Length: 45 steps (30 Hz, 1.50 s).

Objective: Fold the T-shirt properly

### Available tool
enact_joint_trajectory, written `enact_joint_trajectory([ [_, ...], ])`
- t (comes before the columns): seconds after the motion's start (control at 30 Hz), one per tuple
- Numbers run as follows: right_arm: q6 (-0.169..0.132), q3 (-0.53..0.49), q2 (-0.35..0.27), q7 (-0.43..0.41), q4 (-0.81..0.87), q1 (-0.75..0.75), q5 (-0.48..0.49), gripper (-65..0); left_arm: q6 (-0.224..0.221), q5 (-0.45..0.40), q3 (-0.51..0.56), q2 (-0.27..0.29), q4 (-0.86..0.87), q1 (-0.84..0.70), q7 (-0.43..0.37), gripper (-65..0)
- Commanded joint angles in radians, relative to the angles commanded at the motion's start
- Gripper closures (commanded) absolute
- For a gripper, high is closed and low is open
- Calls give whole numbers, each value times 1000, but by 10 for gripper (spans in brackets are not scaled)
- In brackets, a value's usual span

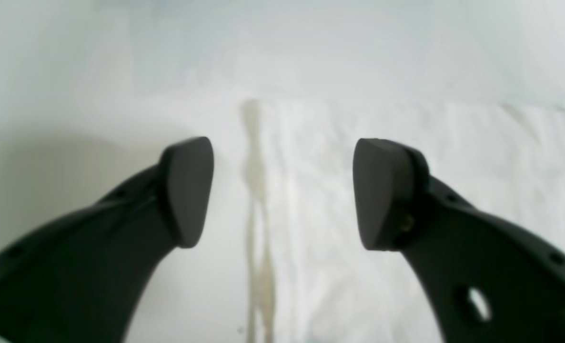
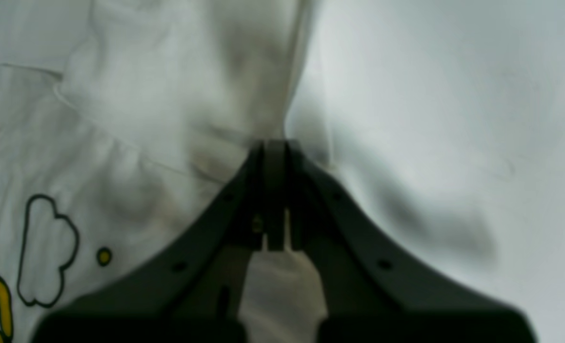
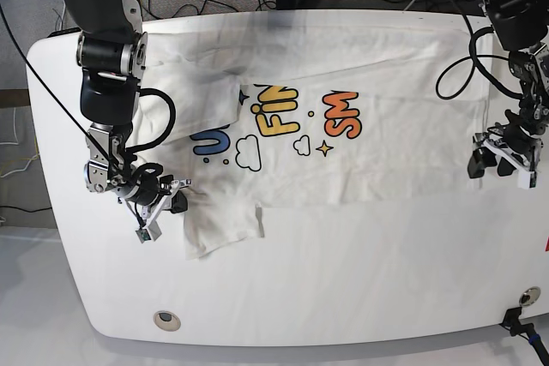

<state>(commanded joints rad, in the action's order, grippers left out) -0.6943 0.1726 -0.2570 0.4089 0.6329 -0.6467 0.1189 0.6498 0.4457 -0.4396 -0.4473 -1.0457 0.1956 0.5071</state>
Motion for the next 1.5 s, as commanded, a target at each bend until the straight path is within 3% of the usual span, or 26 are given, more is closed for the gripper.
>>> enact_joint_trajectory([
  [0.13, 0, 0, 0, 0, 0, 3, 0, 0, -5, -2, 0, 6, 17, 29, -2, -549],
  [0.27, 0, 0, 0, -2, 0, 14, 0, 0, -55, -3, 0, 5, 104, 64, -6, -549],
  [0.6, 0, 0, 0, -2, 0, 15, 0, 0, -57, -5, 41, 25, 233, 118, -8, -547],
  [0.8, 0, 0, 0, -2, 0, 15, 0, 0, -84, -5, 78, 57, 233, 120, -8, -547],
  [1.2, -2, 0, 0, -2, 0, 15, 0, 0, -80, 2, 72, 83, 229, 120, -8, -540],
  [1.27, -2, 0, 0, -2, 0, 15, 0, 0, -80, 2, 72, 83, 229, 120, -8, -465],
  [1.43, -2, 0, 0, -2, 0, 15, 0, 0, -80, 2, 63, 83, 229, 120, -8, -179],
  [1.5, -2, 0, 0, -2, 0, 15, 0, 0, -80, 2, 18, 84, 227, 120, -8, -125],
])
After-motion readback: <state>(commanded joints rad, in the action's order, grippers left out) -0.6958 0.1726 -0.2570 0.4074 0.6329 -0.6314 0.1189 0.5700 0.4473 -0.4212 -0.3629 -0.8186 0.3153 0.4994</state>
